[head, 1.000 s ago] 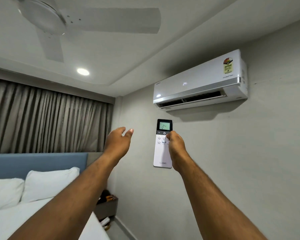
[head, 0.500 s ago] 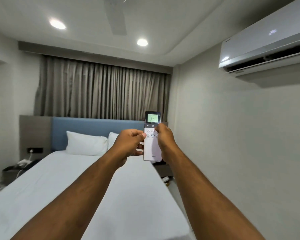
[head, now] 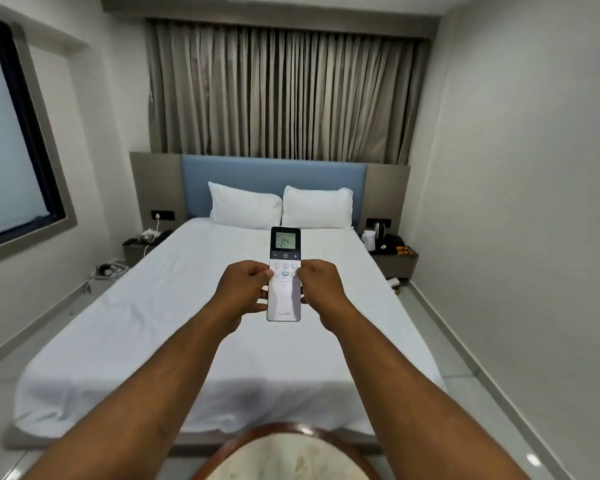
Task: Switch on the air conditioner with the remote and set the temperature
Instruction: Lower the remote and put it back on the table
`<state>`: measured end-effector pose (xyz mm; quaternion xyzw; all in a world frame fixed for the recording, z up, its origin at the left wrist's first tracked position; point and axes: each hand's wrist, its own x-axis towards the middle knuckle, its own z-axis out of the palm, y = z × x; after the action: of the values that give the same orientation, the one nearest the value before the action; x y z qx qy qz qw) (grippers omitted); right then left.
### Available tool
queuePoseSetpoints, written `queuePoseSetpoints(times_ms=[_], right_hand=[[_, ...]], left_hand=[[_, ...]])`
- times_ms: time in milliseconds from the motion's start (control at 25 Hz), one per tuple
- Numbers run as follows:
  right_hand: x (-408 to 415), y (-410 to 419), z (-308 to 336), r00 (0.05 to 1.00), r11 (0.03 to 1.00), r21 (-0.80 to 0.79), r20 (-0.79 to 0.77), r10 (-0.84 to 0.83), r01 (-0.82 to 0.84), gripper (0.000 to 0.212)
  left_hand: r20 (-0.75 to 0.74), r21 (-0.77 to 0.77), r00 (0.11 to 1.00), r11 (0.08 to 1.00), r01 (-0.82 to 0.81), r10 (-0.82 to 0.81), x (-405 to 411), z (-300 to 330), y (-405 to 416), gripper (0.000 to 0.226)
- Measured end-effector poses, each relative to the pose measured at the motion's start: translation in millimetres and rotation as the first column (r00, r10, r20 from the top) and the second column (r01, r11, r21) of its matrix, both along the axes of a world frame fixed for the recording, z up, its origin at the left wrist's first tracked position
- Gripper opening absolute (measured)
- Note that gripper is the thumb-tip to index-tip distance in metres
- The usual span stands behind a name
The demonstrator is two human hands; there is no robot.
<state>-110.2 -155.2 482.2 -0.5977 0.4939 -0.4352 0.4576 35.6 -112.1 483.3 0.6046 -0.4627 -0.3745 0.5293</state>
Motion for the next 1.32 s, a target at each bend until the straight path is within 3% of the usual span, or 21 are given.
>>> queuePoseSetpoints(times_ms=[360,520,720,840,1040,1320], right_hand=[[-4,24,-199,0.993,0.934,0.356,-0.120,-0.003,0.046,0.028],[-5,56,-306,0.987,0.869,0.491,-0.161,0.024,0.059,0.035],[-13,98,-448,0.969,0.739,0.654,-0.245,-0.001,0.166,0.024],[-18,115,-514,0.950,0.699,0.673,-0.311,-0.028,0.241,0.017],[-23,130,-570,0.922,0.666,0.676,-0.383,-0.049,0.316,0.014],[-20,135,-585,0.924,0.684,0.662,-0.380,-0.046,0.306,0.015]], left_hand=[[-0.102,0.353,0.993,0.935,-0.026,0.066,-14,-201,19,0.017],[-0.121,0.518,0.989,0.855,-0.006,0.080,-17,-314,47,0.019],[-0.095,0.672,0.983,0.739,-0.053,0.157,-26,-446,92,0.015],[-0.075,0.717,0.980,0.693,-0.074,0.182,-31,-511,111,0.015],[-0.021,0.757,0.987,0.648,-0.089,0.160,-42,-567,125,0.017],[0.076,0.726,0.993,0.678,-0.116,0.088,-45,-582,129,0.021]])
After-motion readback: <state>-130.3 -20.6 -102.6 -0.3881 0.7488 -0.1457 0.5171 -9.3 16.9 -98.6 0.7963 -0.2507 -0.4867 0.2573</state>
